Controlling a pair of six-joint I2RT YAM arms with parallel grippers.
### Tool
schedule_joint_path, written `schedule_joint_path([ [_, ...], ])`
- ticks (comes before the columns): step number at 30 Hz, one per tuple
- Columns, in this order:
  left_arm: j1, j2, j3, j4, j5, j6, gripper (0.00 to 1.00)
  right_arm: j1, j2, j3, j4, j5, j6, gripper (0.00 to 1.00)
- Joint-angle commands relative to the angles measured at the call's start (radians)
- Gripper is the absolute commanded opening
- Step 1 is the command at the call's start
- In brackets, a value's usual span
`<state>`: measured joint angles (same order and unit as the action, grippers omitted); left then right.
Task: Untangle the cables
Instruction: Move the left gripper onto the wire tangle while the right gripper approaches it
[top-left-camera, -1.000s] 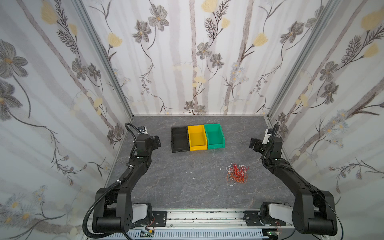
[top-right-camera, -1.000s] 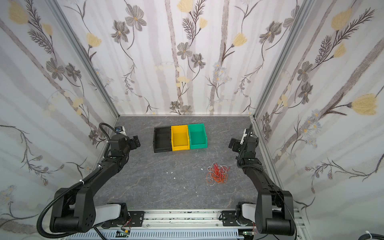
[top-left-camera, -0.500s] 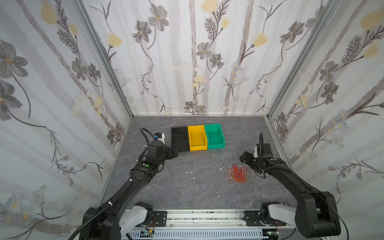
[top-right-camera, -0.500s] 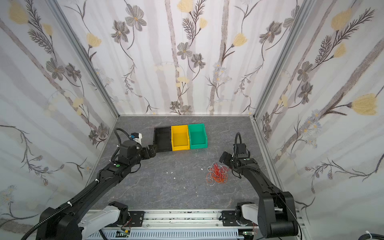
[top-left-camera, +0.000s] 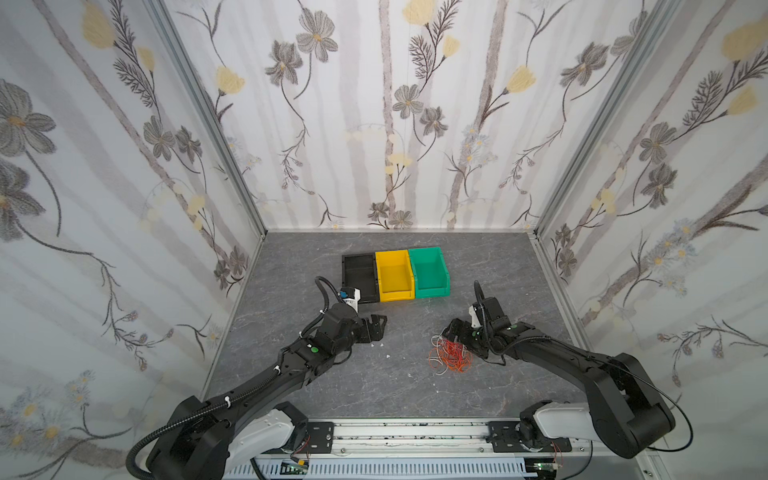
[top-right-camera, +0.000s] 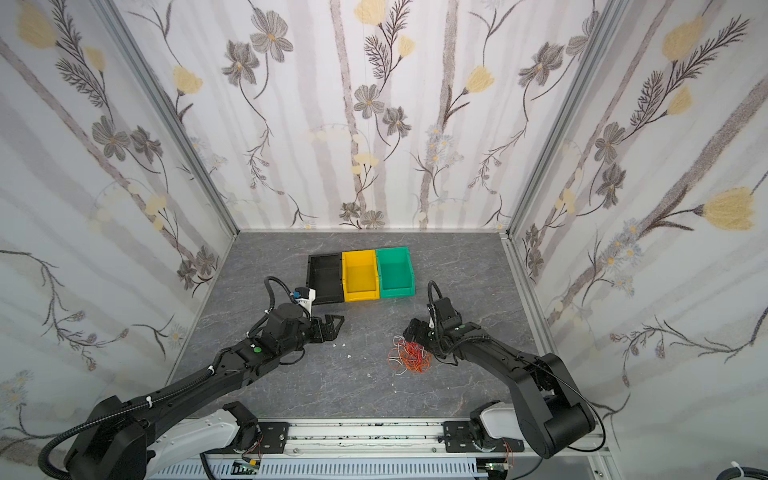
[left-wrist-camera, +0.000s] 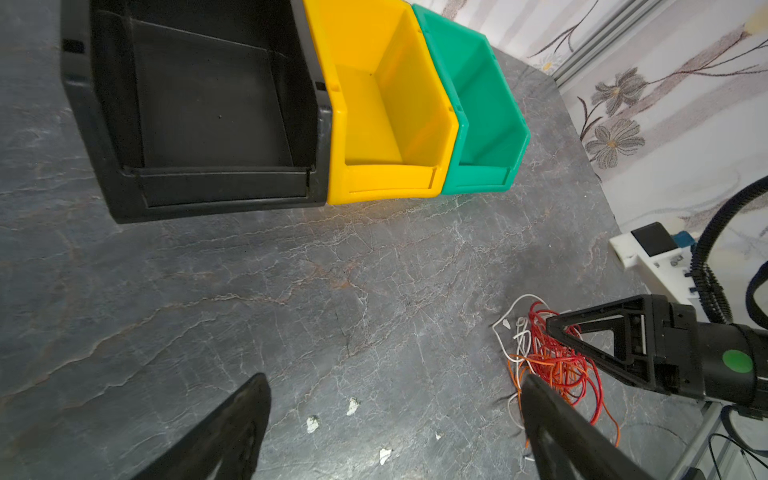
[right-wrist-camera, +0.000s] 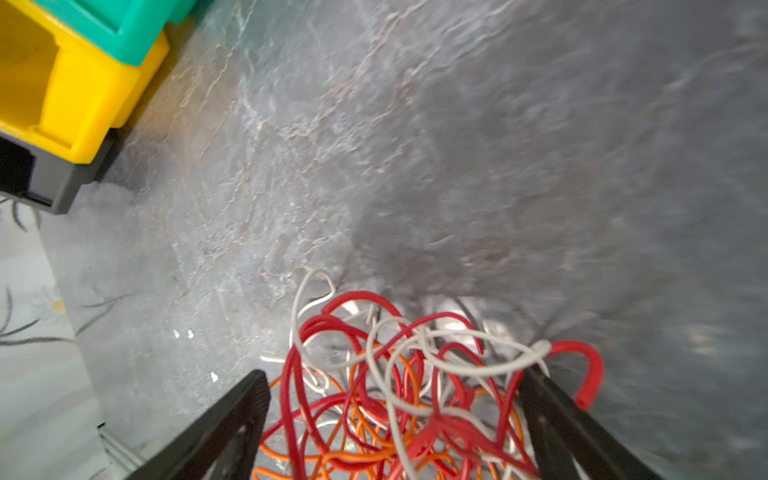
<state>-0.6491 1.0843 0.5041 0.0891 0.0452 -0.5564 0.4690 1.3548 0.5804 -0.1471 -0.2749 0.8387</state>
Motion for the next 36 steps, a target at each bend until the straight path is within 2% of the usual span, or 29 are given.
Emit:
schedule_joint_path([
  [1,-0.023,0.028,0.002,0.087,0.003,-0.023,0.95,0.018,0.017,0.027,0.097,-0.065,0.073,0.95],
  [3,-0.043,0.049,0.015,0.09,0.013,-0.017,0.95,0.018,-0.01,0.044,0.049,-0.046,0.054,0.95],
  [10,-0.122,0.171,0.079,0.153,0.019,-0.013,1.0,0.002,-0.128,0.147,-0.283,0.106,-0.14,0.95],
  [14,-0.19,0.316,0.179,0.126,0.034,-0.009,1.0,-0.065,-0.128,0.161,-0.361,0.124,-0.212,0.86],
  [18,-0.273,0.446,0.293,0.05,0.006,0.023,1.0,-0.123,-0.075,0.178,-0.38,0.083,-0.251,0.75],
  [23,-0.341,0.58,0.399,-0.008,-0.002,0.048,0.98,-0.127,0.002,0.197,-0.355,0.07,-0.262,0.64],
  [29,-0.363,0.669,0.462,-0.028,0.023,0.066,0.9,-0.128,0.06,0.206,-0.294,0.072,-0.248,0.48],
  [36,-0.366,0.687,0.465,-0.041,0.019,0.072,0.85,-0.124,0.137,0.225,-0.229,0.042,-0.228,0.41],
])
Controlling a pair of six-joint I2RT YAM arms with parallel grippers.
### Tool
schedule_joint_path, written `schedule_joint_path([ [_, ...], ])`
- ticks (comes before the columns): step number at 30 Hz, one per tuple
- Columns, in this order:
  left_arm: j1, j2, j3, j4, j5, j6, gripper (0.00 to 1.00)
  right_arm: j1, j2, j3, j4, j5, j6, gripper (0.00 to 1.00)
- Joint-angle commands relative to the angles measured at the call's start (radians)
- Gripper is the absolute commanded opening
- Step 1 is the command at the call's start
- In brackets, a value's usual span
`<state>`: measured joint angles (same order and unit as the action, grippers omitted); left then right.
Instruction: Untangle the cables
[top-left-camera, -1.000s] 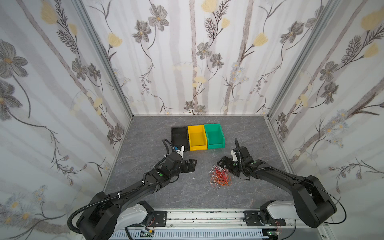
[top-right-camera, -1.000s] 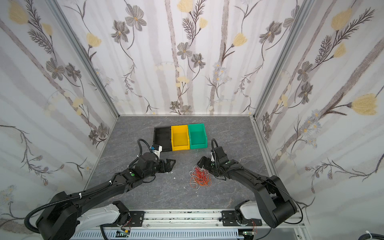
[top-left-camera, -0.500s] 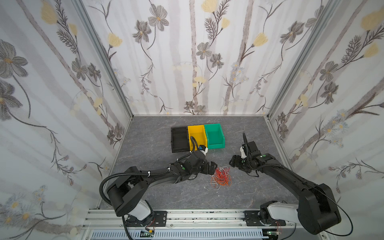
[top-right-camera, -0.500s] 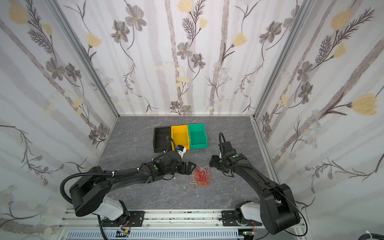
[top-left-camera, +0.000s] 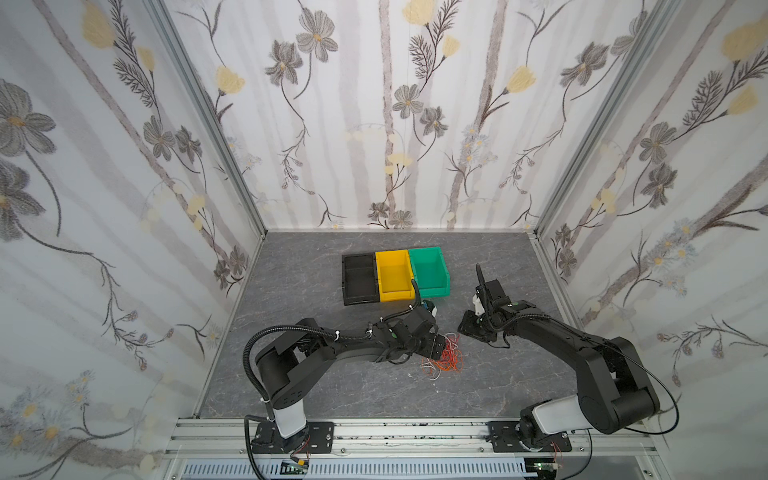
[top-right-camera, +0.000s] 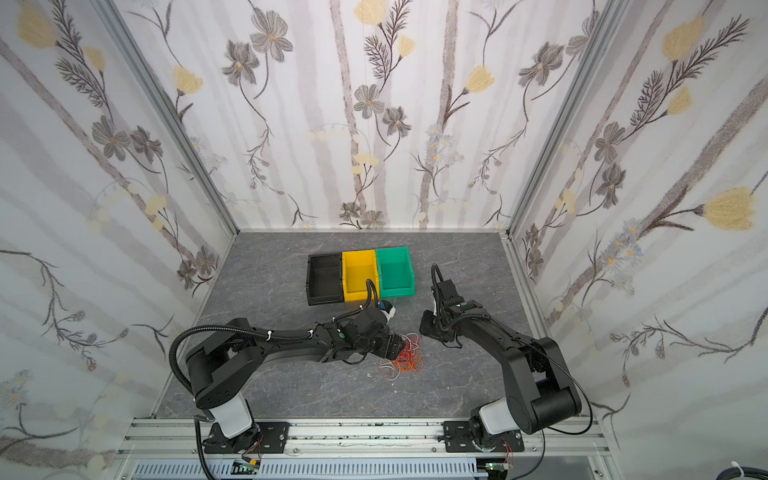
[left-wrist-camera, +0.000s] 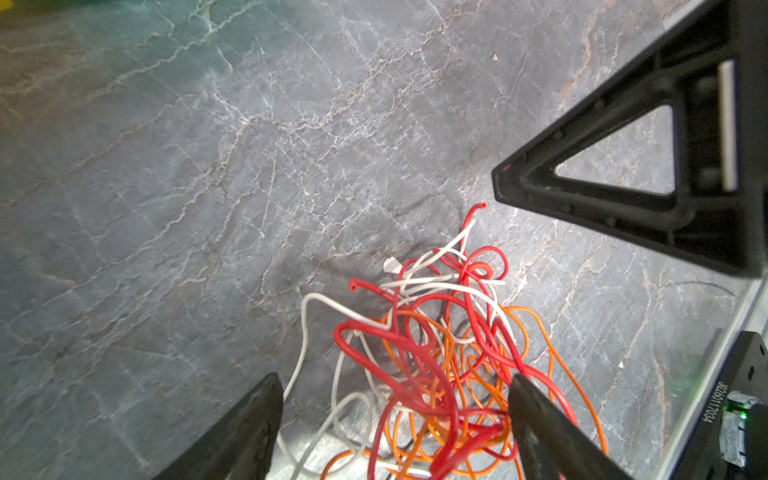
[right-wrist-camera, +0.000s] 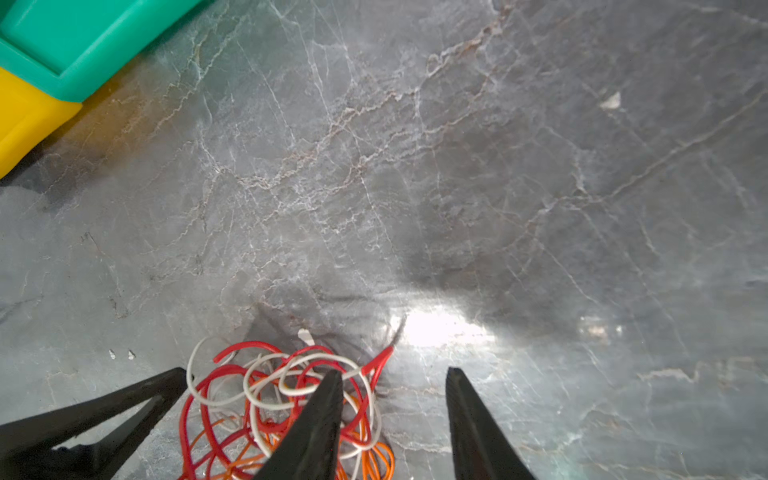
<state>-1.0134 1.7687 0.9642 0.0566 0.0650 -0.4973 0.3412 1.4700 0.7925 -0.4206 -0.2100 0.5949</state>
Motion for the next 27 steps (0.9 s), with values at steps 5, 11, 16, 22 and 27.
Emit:
schedule_joint_path([
  [5,-0.002,0.012,0.003,-0.008,0.002,0.01,0.84,0.028,0.08,0.021,0.065,-0.032,0.022,0.34],
  [11,-0.002,0.029,0.008,-0.005,0.013,0.003,0.78,0.053,0.107,0.008,0.071,-0.002,0.024,0.26],
  [16,-0.002,0.043,0.009,-0.002,0.016,-0.003,0.75,0.059,0.111,0.003,0.075,0.003,0.025,0.17],
  [22,0.0,0.049,0.01,-0.004,0.018,-0.003,0.67,0.064,0.093,0.002,0.078,0.0,0.01,0.01],
  [27,0.011,0.055,0.022,-0.039,0.013,-0.004,0.55,0.073,0.044,0.003,0.067,0.006,0.004,0.0],
])
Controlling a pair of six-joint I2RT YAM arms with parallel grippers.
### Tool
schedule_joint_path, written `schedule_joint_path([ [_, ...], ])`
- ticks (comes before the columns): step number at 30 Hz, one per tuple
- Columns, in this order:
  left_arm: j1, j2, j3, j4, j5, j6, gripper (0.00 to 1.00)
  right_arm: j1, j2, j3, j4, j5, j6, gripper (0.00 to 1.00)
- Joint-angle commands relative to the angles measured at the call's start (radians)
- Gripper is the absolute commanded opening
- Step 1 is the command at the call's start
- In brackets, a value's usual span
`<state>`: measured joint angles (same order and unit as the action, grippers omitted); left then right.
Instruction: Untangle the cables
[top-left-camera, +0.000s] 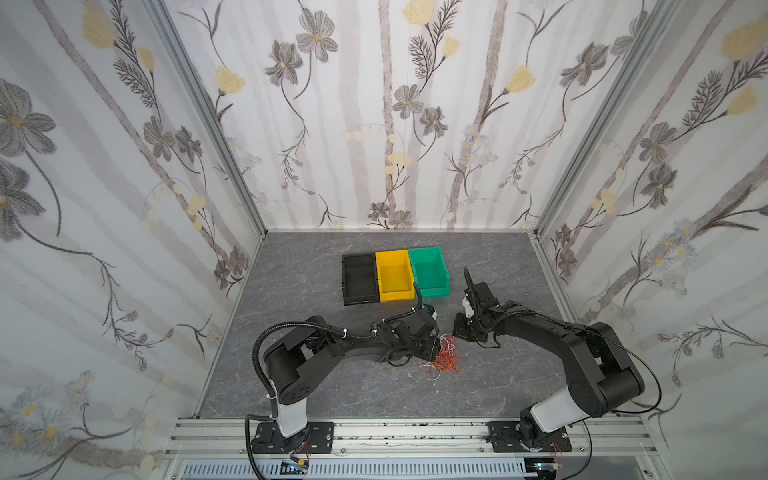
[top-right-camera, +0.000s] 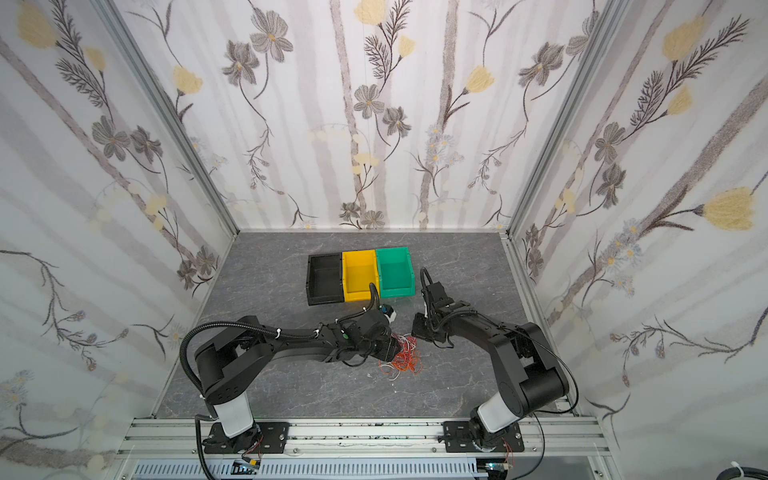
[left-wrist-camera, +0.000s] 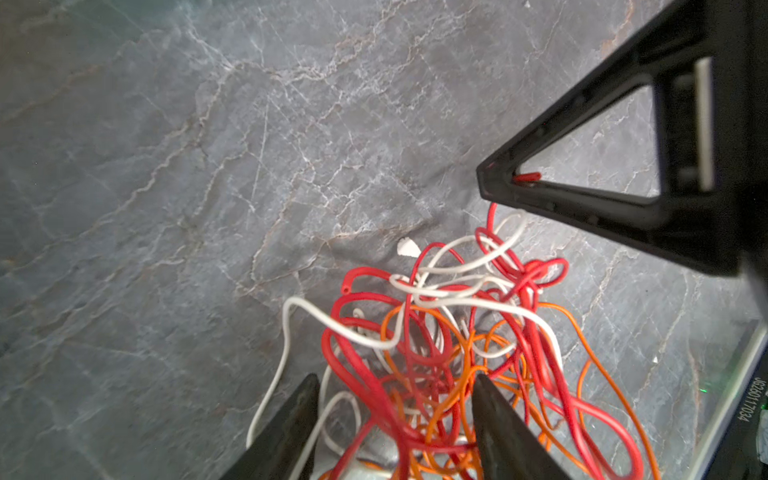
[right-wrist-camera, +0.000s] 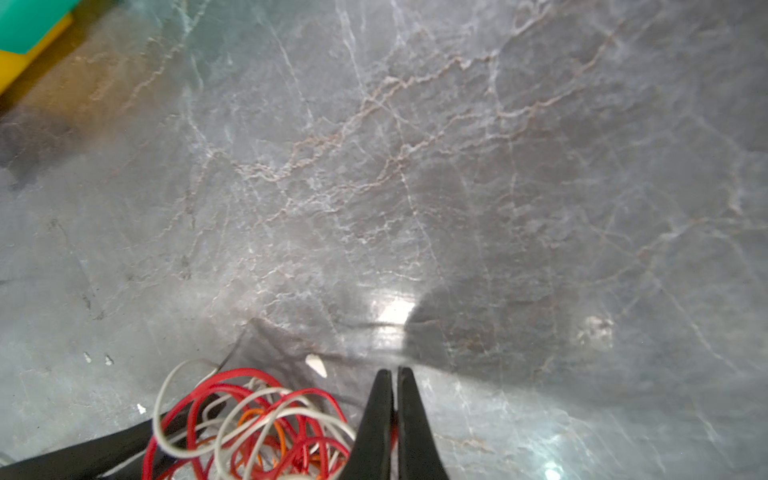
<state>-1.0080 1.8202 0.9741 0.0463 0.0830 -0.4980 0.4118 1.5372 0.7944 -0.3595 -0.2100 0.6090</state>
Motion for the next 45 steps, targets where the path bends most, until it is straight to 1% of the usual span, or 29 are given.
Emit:
schedule_joint_path([
  [1,0.007,0.003,0.011,-0.033,-0.006,-0.002,0.53,0.003,-0.032,0.001,0.005,0.006,-0.013,0.0],
  [7,0.025,-0.023,-0.022,-0.029,-0.017,-0.002,0.45,0.006,-0.123,-0.006,-0.007,0.023,-0.022,0.0],
  [14,0.048,-0.063,-0.085,0.007,-0.02,-0.015,0.32,0.007,-0.278,-0.03,-0.001,0.041,-0.03,0.0],
  [16,0.055,-0.075,-0.107,0.024,-0.022,-0.023,0.25,0.005,-0.315,-0.029,-0.013,0.047,-0.031,0.0],
  [18,0.062,-0.087,-0.131,0.032,-0.029,-0.033,0.12,0.005,-0.353,-0.025,-0.025,0.053,-0.032,0.0],
  [20,0.068,-0.103,-0.149,0.035,-0.039,-0.037,0.07,0.0,-0.387,-0.024,-0.034,0.058,-0.031,0.0],
  [23,0.075,-0.13,-0.179,0.033,-0.056,-0.041,0.04,-0.012,-0.433,-0.025,-0.041,0.052,-0.023,0.0],
  [27,0.093,-0.173,-0.229,0.035,-0.079,-0.049,0.0,-0.04,-0.489,-0.023,-0.057,0.052,-0.022,0.0],
  [31,0.116,-0.212,-0.274,0.026,-0.096,-0.063,0.0,-0.073,-0.528,-0.011,-0.092,0.072,-0.038,0.0],
  [36,0.151,-0.26,-0.326,-0.001,-0.124,-0.08,0.0,-0.08,-0.523,0.027,-0.186,0.207,-0.11,0.0],
  [38,0.164,-0.283,-0.339,-0.014,-0.135,-0.082,0.0,-0.08,-0.512,0.039,-0.208,0.225,-0.128,0.0],
  [43,0.193,-0.33,-0.351,-0.09,-0.16,-0.102,0.0,-0.08,-0.513,0.046,-0.203,0.239,-0.133,0.0],
  [45,0.201,-0.346,-0.349,-0.118,-0.14,-0.097,0.04,-0.08,-0.511,0.048,-0.188,0.213,-0.132,0.0],
])
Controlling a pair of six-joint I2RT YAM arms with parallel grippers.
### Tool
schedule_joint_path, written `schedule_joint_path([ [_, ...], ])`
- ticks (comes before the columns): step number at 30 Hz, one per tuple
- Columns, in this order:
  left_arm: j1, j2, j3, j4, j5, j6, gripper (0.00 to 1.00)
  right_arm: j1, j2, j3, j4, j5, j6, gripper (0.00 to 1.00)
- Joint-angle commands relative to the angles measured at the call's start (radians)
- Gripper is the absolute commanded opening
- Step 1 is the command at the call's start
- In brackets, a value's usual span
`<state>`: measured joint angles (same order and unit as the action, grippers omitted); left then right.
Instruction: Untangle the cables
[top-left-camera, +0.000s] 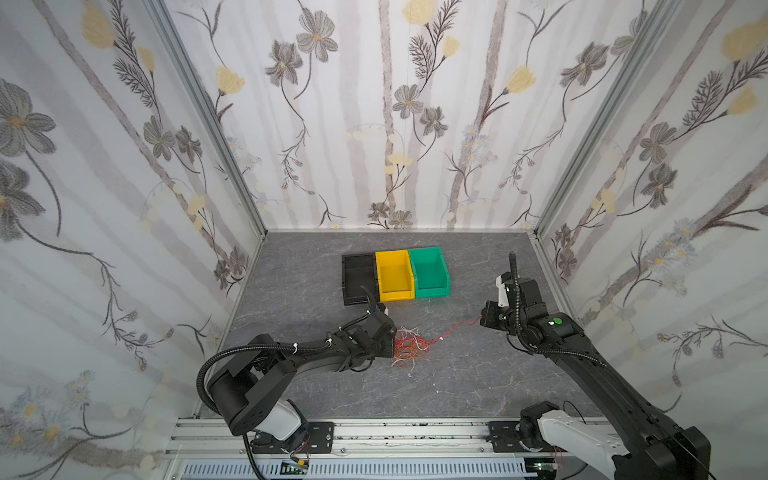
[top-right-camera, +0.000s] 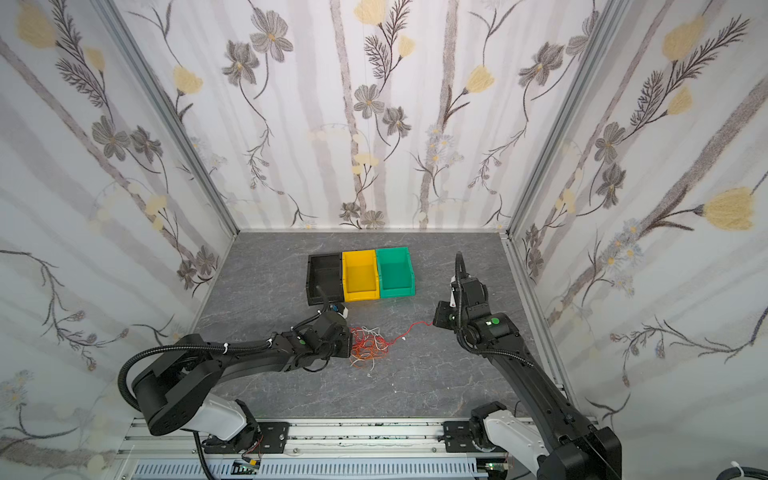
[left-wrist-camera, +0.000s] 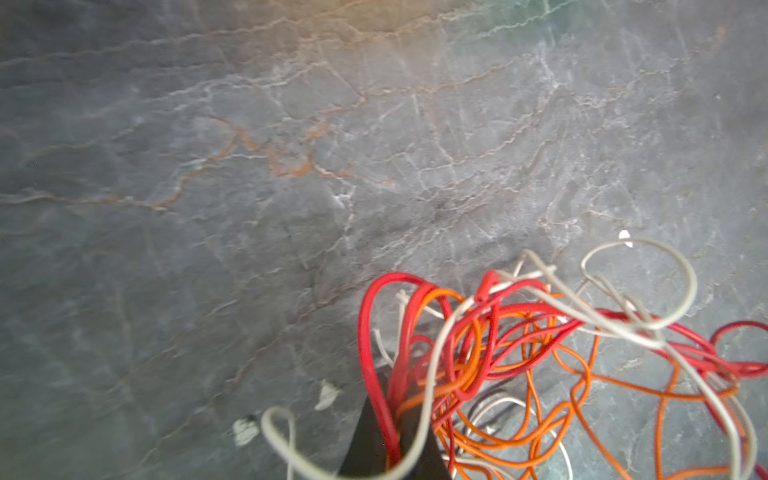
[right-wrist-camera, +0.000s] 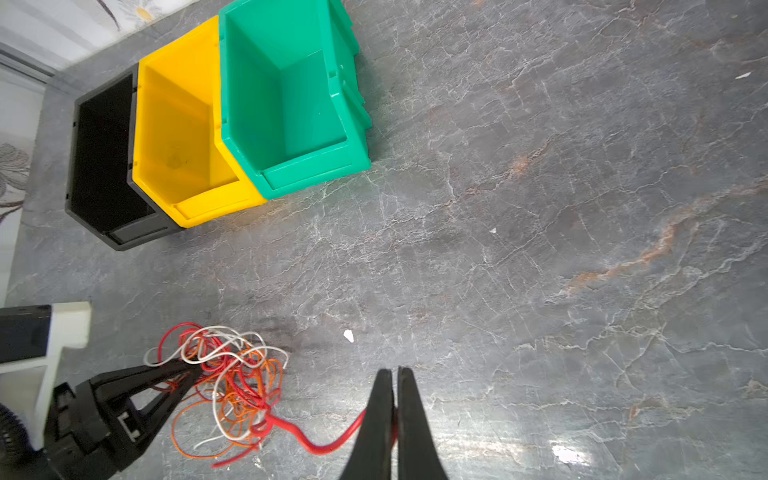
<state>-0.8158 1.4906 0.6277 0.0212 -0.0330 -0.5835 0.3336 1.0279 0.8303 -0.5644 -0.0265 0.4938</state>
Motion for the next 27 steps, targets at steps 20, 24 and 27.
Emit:
schedule_joint_path([
  [20,0.003,-0.217,0.104,-0.182,0.209,0.062,0.68,0.124,0.153,0.032,0.156,-0.09,0.076,0.0],
  [24,-0.036,-0.144,0.105,-0.113,0.24,0.084,0.69,0.126,0.14,0.036,0.164,-0.109,0.089,0.0],
  [27,-0.068,-0.061,0.125,-0.092,0.242,0.099,0.69,0.124,0.128,0.048,0.163,-0.135,0.099,0.0],
])
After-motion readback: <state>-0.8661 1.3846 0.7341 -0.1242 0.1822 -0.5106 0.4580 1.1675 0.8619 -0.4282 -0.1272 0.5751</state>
